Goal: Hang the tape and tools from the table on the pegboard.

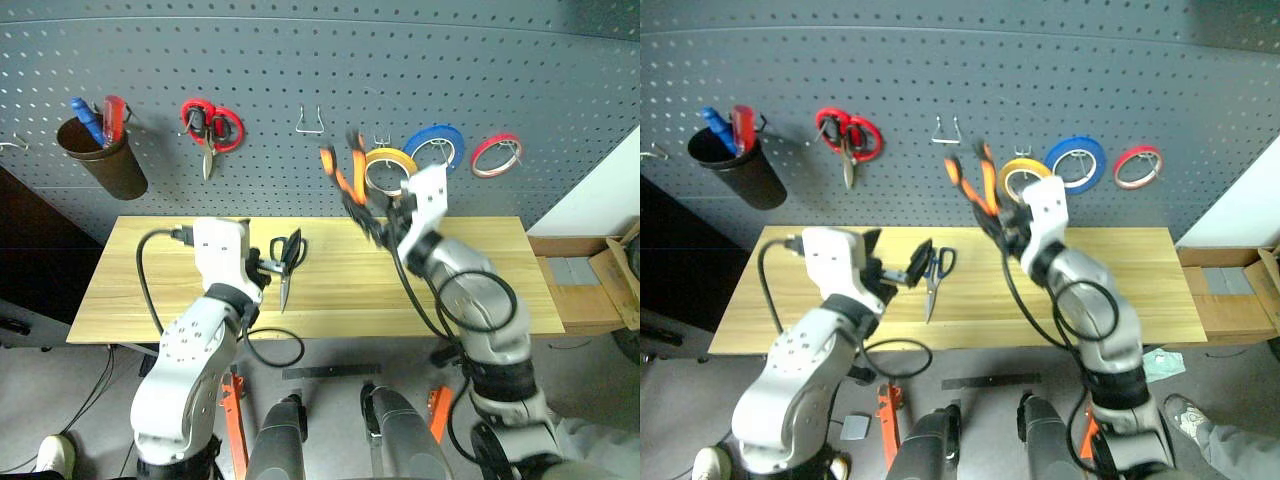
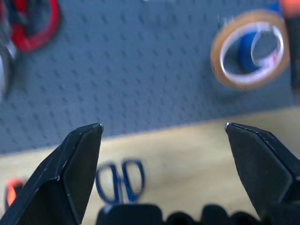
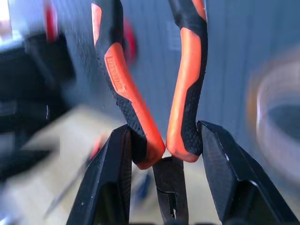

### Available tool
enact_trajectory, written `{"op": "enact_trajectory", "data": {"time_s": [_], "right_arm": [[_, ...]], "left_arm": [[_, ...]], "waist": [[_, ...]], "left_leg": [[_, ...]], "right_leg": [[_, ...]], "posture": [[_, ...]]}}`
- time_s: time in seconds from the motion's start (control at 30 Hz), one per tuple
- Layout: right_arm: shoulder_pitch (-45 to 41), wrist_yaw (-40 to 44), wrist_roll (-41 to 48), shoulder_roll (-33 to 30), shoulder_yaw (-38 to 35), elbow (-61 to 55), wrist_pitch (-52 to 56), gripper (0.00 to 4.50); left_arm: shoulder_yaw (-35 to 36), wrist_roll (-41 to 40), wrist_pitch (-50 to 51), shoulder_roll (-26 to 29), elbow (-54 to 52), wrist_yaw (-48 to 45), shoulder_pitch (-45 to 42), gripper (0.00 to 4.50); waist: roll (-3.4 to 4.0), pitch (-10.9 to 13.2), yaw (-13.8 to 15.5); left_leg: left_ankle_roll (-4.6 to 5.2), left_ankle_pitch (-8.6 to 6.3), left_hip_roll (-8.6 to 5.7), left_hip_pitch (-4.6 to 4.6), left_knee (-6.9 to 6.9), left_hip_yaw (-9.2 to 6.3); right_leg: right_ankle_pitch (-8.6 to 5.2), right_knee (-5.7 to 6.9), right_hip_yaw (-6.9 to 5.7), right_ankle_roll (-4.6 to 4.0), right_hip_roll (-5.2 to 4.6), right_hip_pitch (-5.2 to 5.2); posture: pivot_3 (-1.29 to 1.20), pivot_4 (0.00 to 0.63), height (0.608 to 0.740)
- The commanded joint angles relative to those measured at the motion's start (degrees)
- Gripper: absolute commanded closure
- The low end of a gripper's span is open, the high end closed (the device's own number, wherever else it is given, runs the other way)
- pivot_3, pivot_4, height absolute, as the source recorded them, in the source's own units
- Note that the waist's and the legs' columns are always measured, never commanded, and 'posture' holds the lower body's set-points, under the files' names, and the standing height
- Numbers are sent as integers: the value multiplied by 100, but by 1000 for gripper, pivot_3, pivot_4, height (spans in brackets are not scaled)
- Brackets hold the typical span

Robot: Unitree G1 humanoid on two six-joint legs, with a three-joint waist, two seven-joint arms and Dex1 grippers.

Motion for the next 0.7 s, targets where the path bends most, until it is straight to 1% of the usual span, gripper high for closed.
{"op": "enact_trajectory", "data": {"time_s": [0.03,0.17,0.2,0.23,0.37,0.53,0.7], "right_arm": [[-923,-194,-295,302,-11,1041,-1516,2765],[-2060,-437,-488,560,-198,2753,-2696,2765],[-2268,-466,-520,582,-234,3130,-2944,2765],[-2391,-471,-533,587,-261,3376,-3122,2765],[-3025,-733,-708,598,-396,4766,-4228,2765],[-3705,-938,-781,654,-523,6106,-5010,2765],[-4122,-945,-820,522,-615,7104,-5510,2765]], "left_arm": [[95,68,-259,52,250,47,-426,0],[231,93,-367,66,688,144,-855,0],[241,100,-388,76,775,148,-931,0],[239,101,-392,80,812,155,-975,0],[188,153,-654,14,1375,187,-1197,0],[-68,207,-911,-135,1889,145,-1458,0],[-165,181,-872,-222,1829,147,-1388,0]], "waist": [[-4,-26,9],[-6,-28,64],[-6,-27,84],[-6,-27,104],[-6,-26,158],[-5,-19,171],[-2,-18,165]], "left_leg": [[0,1,1,1,0,1],[0,2,7,-2,-7,3],[-1,2,9,-3,-6,4],[0,2,9,-4,-10,3],[0,0,6,-4,-16,3],[1,0,1,-6,-12,3],[2,0,5,-4,-12,1]], "right_leg": [[7,1,0,10,0,3],[8,4,2,8,-2,-3],[10,6,2,5,-3,-4],[23,4,1,-17,-4,-5],[25,4,-2,-21,-11,-4],[26,6,-2,-23,-19,-4],[24,11,-4,-27,-17,-3]], "posture": [[31,174,740],[43,188,740],[53,196,740],[57,203,740],[64,224,740],[58,254,740],[54,265,740]]}}
